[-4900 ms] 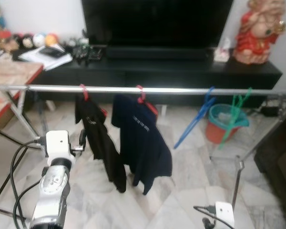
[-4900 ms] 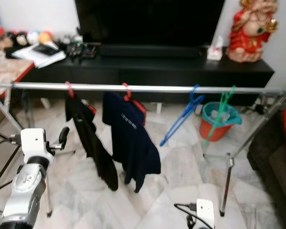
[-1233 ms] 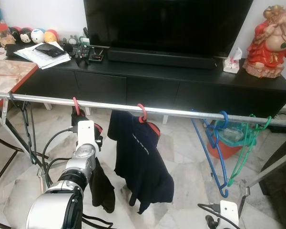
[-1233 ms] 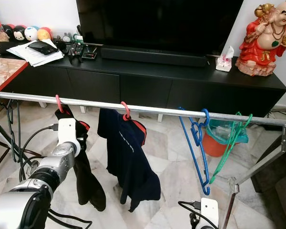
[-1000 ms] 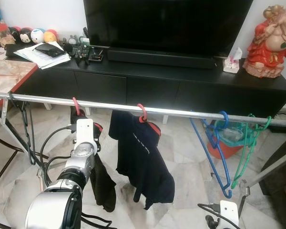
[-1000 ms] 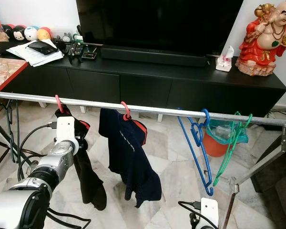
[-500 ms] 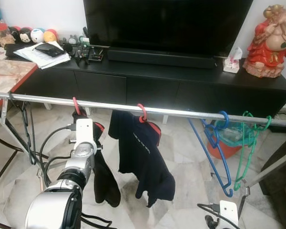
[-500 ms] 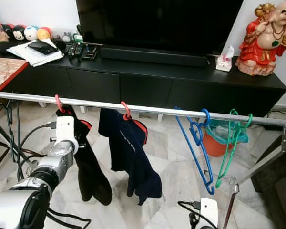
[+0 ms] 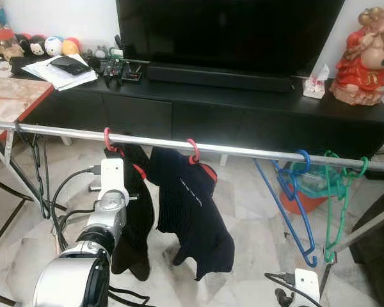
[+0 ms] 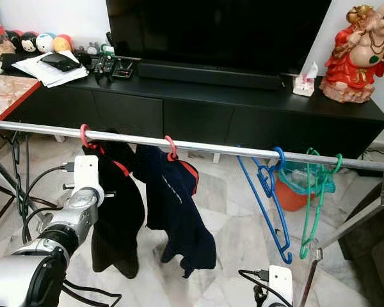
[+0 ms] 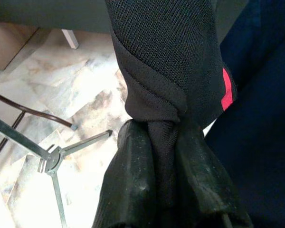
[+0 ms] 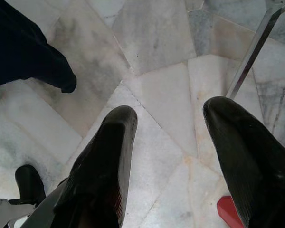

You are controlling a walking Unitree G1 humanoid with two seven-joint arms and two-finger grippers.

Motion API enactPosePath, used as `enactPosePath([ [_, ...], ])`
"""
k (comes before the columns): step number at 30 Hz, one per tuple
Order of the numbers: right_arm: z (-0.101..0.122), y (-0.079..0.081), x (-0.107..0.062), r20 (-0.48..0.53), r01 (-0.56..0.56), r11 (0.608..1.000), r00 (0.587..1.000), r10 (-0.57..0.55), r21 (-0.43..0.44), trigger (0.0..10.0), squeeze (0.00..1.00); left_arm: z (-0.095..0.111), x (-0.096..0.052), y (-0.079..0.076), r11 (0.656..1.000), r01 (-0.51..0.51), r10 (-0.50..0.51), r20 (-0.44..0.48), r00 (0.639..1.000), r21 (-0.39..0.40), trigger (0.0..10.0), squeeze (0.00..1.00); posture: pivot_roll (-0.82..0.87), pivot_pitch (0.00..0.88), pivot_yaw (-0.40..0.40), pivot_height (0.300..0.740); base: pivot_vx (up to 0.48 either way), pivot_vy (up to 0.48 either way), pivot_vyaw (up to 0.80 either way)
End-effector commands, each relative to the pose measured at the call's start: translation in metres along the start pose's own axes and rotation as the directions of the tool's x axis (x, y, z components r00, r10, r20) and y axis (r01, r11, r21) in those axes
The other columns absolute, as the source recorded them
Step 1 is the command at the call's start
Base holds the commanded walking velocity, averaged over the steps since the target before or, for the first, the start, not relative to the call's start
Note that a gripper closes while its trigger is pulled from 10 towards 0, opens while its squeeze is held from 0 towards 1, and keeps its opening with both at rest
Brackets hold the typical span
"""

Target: Hang hanger

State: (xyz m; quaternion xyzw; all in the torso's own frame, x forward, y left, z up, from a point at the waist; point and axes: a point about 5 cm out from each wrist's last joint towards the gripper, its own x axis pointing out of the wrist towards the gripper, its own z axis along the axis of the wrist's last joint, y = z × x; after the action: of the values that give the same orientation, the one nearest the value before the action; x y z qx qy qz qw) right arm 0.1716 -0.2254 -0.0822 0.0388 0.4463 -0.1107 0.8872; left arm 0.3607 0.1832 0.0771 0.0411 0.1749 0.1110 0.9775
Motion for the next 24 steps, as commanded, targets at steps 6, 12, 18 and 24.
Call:
enactPosePath([
  [6, -0.001, -0.003, -0.001, 0.005, 0.009, 1.000, 1.000, -0.009, 0.004, 10.0, 0.00, 0.018, -0.004, -0.005, 0.999, 0.047, -0.048, 0.179, 0.983, 0.011, 0.0, 0.00, -0.09, 0.000, -0.087, 0.740, 0.000, 0.000, 0.00],
  [12, -0.001, -0.003, -0.001, 0.006, 0.008, 1.000, 1.000, -0.008, 0.005, 10.0, 0.00, 0.020, -0.013, -0.010, 0.994, 0.098, -0.107, 0.307, 0.946, 0.045, 9.3, 0.00, -0.08, 0.000, -0.086, 0.740, 0.000, 0.000, 0.00],
  [18, -0.002, -0.003, -0.001, 0.004, 0.008, 1.000, 1.000, -0.008, 0.005, 10.0, 0.00, 0.005, -0.025, -0.006, 0.988, 0.129, -0.149, 0.349, 0.925, 0.081, 10.0, 0.00, -0.09, 0.000, -0.082, 0.740, 0.000, 0.000, 0.00],
  [24, -0.002, -0.005, -0.001, 0.003, 0.012, 1.000, 1.000, -0.012, 0.000, 10.0, 0.00, -0.014, -0.040, 0.007, 0.983, 0.137, -0.172, 0.371, 0.912, 0.118, 10.0, 0.00, -0.08, 0.000, -0.081, 0.740, 0.000, 0.000, 0.00],
])
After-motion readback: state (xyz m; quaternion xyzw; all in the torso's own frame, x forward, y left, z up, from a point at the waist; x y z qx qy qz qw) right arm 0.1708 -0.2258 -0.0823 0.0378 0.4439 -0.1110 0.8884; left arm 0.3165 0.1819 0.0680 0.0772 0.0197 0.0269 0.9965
